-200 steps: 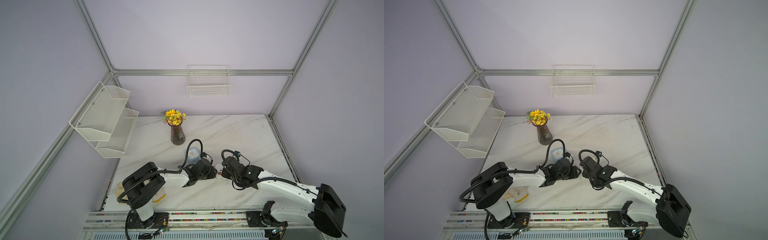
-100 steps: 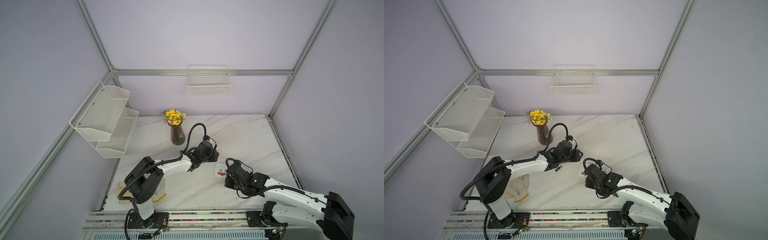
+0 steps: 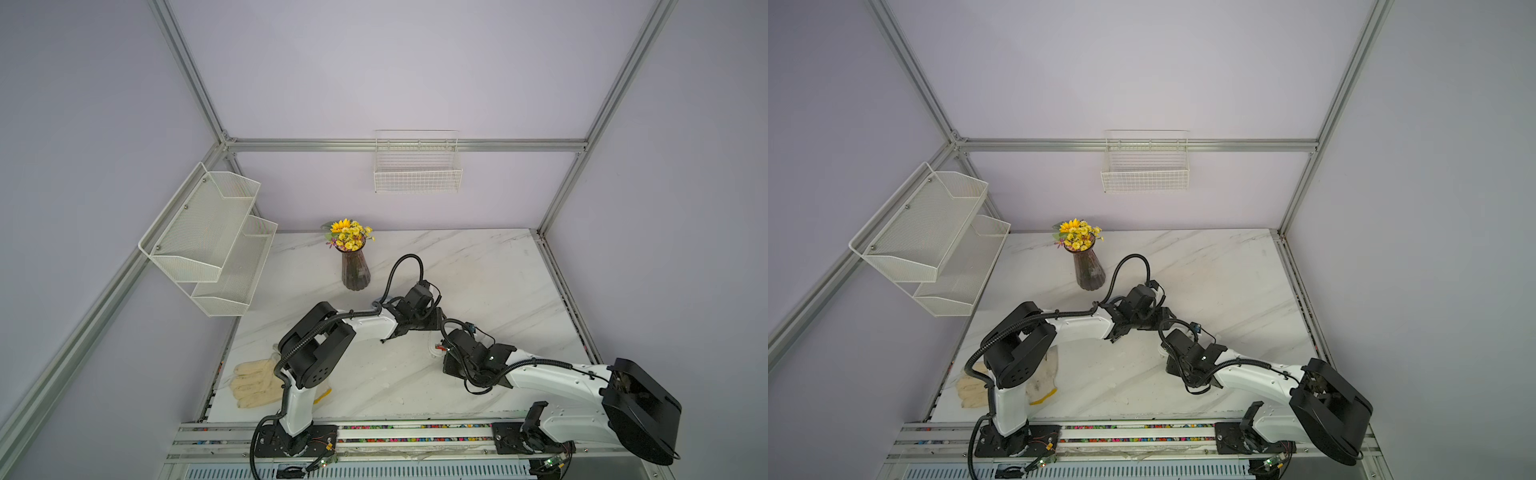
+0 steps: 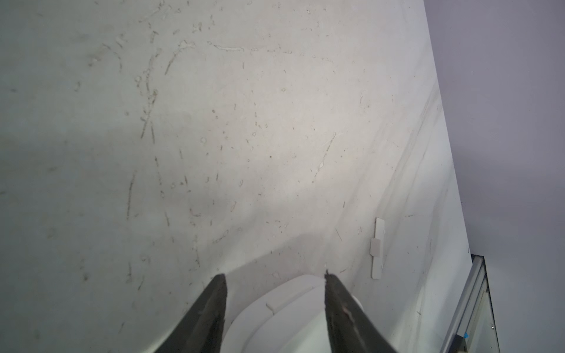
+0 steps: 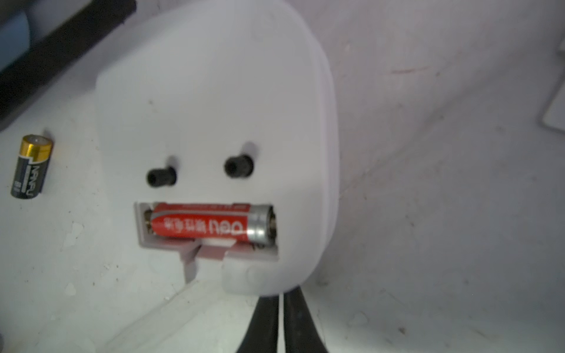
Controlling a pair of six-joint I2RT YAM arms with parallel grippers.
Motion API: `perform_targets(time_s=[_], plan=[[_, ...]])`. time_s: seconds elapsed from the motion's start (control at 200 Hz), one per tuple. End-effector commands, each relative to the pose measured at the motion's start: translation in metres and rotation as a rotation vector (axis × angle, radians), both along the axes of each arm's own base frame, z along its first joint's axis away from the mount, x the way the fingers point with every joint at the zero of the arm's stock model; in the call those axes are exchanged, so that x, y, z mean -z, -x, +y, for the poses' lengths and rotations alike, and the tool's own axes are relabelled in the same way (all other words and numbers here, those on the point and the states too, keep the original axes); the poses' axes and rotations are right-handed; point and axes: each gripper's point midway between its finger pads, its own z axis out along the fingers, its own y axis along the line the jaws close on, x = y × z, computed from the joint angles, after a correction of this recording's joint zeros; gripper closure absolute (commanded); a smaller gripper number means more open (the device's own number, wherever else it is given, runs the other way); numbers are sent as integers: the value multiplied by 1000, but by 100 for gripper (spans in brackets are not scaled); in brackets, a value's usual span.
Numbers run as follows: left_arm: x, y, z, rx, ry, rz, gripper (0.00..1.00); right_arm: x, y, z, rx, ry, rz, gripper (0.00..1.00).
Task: Insert the battery into the alarm
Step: Adjust the alarm at the center of the board.
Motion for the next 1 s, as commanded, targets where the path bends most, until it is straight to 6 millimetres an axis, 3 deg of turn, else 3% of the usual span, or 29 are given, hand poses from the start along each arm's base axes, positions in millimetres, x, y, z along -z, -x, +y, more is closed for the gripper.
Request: perform_targets(time_s=[0.0,0.33,0.52,0.665,0.8,0.815,0.89,1.0], plan=[[-22,-4,-12,12,103,-28,46,-9,-25,1,44,-13,-63,89],[-14,21,4,-26,175,33,46,-13,-79,-30,95,-1,-130,90],[-25,40,12,-46,215,19,46,-14,-101,-40,120,31,-137,90],[-34,51,17,-48,228,-3,46,-17,-103,-52,163,22,-142,89],[-38,47,29,-65,167,-54,45,-25,-96,-68,191,60,-135,88],[-38,46,31,-66,152,-57,45,-33,-96,-70,198,57,-154,87],[-42,41,34,-68,91,-87,45,-44,-91,-84,223,104,-169,81],[-48,33,39,-87,48,-124,45,-51,-86,-109,279,186,-181,65]])
